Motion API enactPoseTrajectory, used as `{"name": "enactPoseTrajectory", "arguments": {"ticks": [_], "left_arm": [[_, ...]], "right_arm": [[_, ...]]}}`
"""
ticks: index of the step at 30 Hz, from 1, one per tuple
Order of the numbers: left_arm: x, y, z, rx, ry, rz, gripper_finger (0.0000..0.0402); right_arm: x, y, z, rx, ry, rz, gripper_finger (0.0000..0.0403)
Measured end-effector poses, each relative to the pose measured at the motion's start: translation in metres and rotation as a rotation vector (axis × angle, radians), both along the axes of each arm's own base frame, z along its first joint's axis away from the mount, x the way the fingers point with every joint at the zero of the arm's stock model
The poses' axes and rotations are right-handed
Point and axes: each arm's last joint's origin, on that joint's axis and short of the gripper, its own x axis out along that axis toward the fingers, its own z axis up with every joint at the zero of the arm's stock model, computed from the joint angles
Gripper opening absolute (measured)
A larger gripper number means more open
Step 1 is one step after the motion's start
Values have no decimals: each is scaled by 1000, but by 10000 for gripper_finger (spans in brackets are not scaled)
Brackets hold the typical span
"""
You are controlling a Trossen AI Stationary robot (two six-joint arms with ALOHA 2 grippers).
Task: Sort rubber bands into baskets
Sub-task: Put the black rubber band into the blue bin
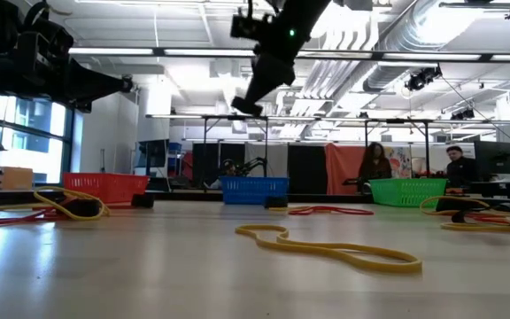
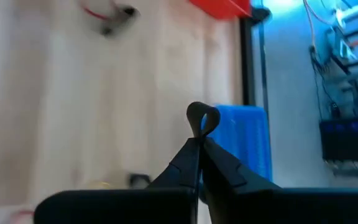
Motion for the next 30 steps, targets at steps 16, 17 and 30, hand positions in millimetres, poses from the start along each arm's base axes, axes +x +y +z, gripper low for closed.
{"name": "enactPoseTrajectory", "arguments": {"ticks": [16, 17, 30], "left_arm": [[0, 0, 0, 16, 3, 0, 0], [0, 0, 0, 17, 4, 0, 0], [0, 0, 0, 18, -1, 1, 0]], "right_arm": [[-18, -117, -12, 240, -87, -16, 0], [-17, -117, -12, 236, -87, -3, 0], [-23, -166, -46, 242, -50, -47, 0]]}}
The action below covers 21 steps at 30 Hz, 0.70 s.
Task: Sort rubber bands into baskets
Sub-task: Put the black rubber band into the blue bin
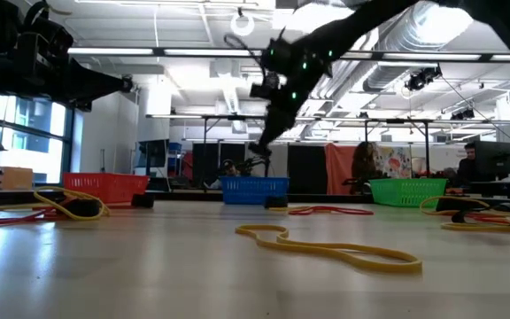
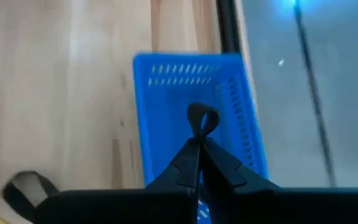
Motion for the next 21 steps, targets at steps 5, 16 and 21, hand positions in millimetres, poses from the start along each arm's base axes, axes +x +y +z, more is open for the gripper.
{"name": "enactPoseTrajectory", "arguments": {"ticks": [5, 16, 21], "left_arm": [[0, 0, 0, -8, 3, 0, 0], [0, 0, 0, -10, 3, 0, 0], [0, 0, 0, -33, -7, 0, 0]], "right_arm": [[2, -13, -20, 72, -15, -22, 0], [3, -20, -32, 142, -44, -70, 18], [3, -22, -31, 105, -34, -137, 71]]}}
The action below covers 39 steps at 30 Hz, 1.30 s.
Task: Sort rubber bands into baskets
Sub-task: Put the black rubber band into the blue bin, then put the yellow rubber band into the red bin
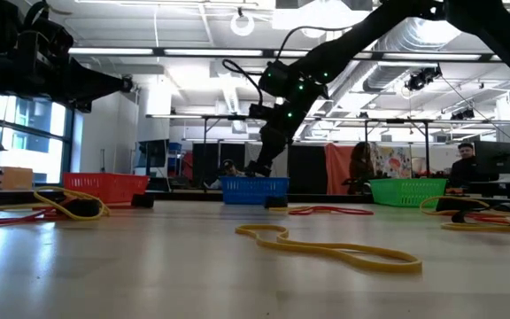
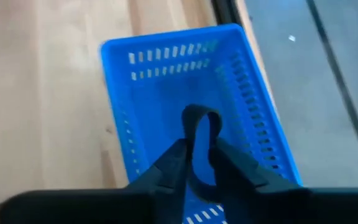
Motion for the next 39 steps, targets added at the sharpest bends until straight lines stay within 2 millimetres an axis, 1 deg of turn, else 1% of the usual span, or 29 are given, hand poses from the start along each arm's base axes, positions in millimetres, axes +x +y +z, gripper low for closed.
{"name": "enactPoseTrajectory", "arguments": {"ticks": [5, 9, 13, 16, 18, 21, 22, 24, 26, 27, 31, 34, 36, 39], "left_arm": [[0, 0, 0, -11, -2, 0, 0], [0, 0, 0, -11, -2, 2, 0], [0, 0, 0, -11, -2, 1, 0], [0, 0, 0, -11, -2, -3, 0], [0, 0, 0, -11, 0, -10, 0], [0, -1, 0, -12, 2, -31, 0], [1, -1, -1, -13, 5, -35, 0], [1, -1, -1, -16, 12, -35, 0], [2, 0, -2, -18, 17, -35, 0], [2, -1, -2, -19, 19, -36, 0], [3, -1, -2, -27, 19, -46, 0], [3, -2, 0, -26, 13, -58, 0], [4, -4, 5, -25, 6, -74, 0], [4, -7, 19, -16, -24, -134, 0]], "right_arm": [[-1, -1, 0, -4, 3, -52, 116], [0, 0, 0, -5, 4, -49, 136], [2, 4, 1, -14, 7, -26, 144], [2, 13, 10, -36, 23, -2, 133], [2, 25, 21, -60, 38, 29, 105], [1, 45, 37, -70, 57, 83, 32], [1, 52, 42, -70, 51, 112, 16], [-1, 68, 50, -89, -5, 145, 12], [-6, 83, 53, -119, -97, 159, 5], [-11, 91, 52, -130, -139, 169, 2], [-34, 122, 41, -141, -310, 169, 1], [-51, 139, 40, -144, -451, 146, 0], [-61, 148, 38, -131, -514, 122, 0], [-73, 160, 32, -127, -573, 93, 0]]}}
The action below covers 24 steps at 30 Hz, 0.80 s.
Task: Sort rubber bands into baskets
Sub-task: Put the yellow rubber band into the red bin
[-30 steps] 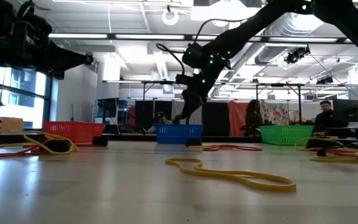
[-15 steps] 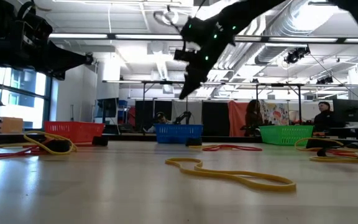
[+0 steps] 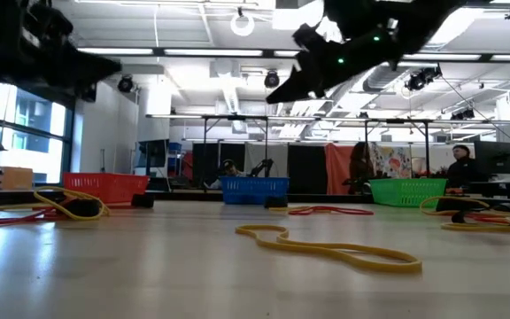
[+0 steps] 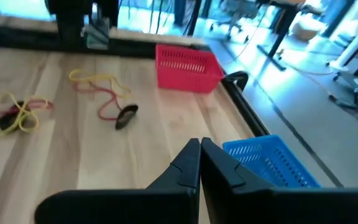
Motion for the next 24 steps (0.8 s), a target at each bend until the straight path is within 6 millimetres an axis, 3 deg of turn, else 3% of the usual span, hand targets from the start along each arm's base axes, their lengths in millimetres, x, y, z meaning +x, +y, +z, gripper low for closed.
{"name": "enactPoseTrajectory", "arguments": {"ticks": [10, 18, 24], "left_arm": [[18, -15, 43, 81, 40, -178, 0], [57, -26, 41, 73, 244, -260, 0], [90, -41, 36, 103, 381, -361, 0]], "right_arm": [[-38, 29, -31, 43, -168, -19, 0], [-58, 48, -54, 108, -241, -32, 0], [-61, 50, -56, 114, -254, -43, 0]]}}
